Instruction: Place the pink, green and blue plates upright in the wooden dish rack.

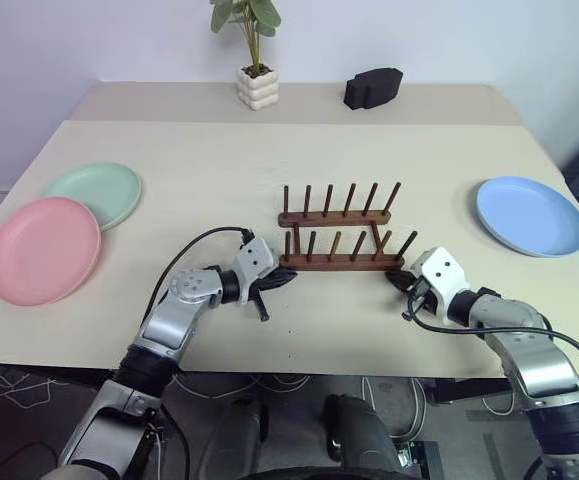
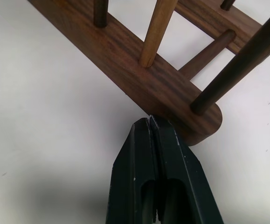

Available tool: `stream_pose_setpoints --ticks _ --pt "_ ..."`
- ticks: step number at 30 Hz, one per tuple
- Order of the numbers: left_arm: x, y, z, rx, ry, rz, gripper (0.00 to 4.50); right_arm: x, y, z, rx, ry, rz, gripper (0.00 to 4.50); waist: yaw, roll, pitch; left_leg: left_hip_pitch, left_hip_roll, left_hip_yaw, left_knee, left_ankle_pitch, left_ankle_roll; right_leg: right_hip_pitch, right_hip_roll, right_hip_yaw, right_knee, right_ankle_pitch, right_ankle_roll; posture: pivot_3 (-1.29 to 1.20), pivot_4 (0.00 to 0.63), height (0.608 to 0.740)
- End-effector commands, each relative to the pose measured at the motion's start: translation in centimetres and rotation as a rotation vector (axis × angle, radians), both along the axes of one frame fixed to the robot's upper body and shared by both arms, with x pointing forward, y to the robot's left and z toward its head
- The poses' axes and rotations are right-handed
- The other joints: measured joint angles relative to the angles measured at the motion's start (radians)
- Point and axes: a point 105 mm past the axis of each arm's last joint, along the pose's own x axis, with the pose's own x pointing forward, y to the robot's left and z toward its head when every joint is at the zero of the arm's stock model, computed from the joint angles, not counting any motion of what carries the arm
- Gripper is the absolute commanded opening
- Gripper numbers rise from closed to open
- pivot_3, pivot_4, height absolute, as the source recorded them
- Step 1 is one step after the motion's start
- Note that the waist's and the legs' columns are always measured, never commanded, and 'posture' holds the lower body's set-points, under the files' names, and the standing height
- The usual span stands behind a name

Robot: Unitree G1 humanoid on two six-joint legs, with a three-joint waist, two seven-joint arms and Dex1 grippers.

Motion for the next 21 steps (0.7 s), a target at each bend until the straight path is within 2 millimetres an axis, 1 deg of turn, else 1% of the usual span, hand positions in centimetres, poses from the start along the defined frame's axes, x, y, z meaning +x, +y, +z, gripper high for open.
stream_pose_setpoints --ticks 1,10,12,14,16,17,19,20,21 --pt "0.9 0.9 0.0 0.013 -0.015 0.056 0.07 0.5 0.0 0.5 0.000 -0.039 -0.014 0.00 0.001 0.000 0.000 0.000 0.000 0.000 0.000 0.000 0.000 0.000 0.000 0.000 0.000 0.000 0.000 0.00 0.150 0.739" --pt "0.2 1.2 -0.1 0.006 -0.001 0.028 0.07 0.2 -0.5 1.1 -0.003 -0.064 -0.016 0.00 0.001 0.000 0.000 0.000 0.000 -0.001 0.000 0.000 0.000 0.000 0.000 0.000 0.000 0.000 0.000 0.00 0.150 0.739" --pt "-0.4 1.5 0.6 -0.032 0.007 0.006 0.07 -0.5 -0.3 2.0 0.008 -0.072 0.017 0.00 0.000 0.000 0.000 0.000 0.000 -0.001 0.000 0.000 0.000 0.000 0.000 0.000 0.000 0.000 0.000 0.00 0.150 0.739" --pt "-1.4 2.8 1.9 -0.100 0.039 -0.003 0.07 -1.8 0.6 3.2 0.051 -0.064 0.096 0.00 -0.002 0.001 0.001 -0.001 0.001 -0.001 -0.002 0.000 0.000 -0.001 0.000 0.000 0.000 -0.001 0.000 0.00 0.150 0.739" --pt "-2.0 4.3 3.0 -0.143 0.061 0.007 0.57 -3.0 1.4 3.9 0.069 -0.043 0.170 0.00 -0.005 0.001 0.002 -0.001 0.001 -0.001 -0.003 0.000 0.000 -0.002 0.000 0.001 0.000 -0.001 0.001 0.00 0.150 0.739" --pt "-2.1 5.1 3.5 -0.165 0.072 0.019 0.89 -3.5 1.9 4.0 0.078 -0.022 0.206 0.00 -0.005 0.001 0.002 -0.001 0.002 -0.001 -0.003 0.000 0.000 -0.003 0.000 0.001 0.000 -0.001 0.001 0.00 0.150 0.739" --pt "-2.3 6.7 4.6 -0.203 0.079 0.057 1.85 -4.4 2.9 4.3 0.092 0.006 0.273 0.00 -0.001 0.000 0.002 -0.001 0.002 -0.003 -0.003 0.000 0.000 -0.002 0.000 0.000 0.000 -0.001 0.001 0.00 0.150 0.739" --pt "-2.4 7.2 5.0 -0.212 0.078 0.072 2.38 -4.7 3.3 4.5 0.096 0.013 0.293 0.00 0.000 0.000 0.002 -0.001 0.002 -0.003 -0.002 0.000 0.000 -0.002 0.000 0.000 0.000 -0.001 0.001 0.00 0.150 0.739" --pt "-2.4 8.2 5.6 -0.234 0.070 0.107 2.88 -4.7 3.7 4.6 0.099 0.012 0.309 0.00 0.000 0.000 0.002 -0.001 0.002 -0.003 -0.002 0.000 0.000 -0.002 0.000 0.000 0.000 -0.001 0.001 0.00 0.150 0.739"
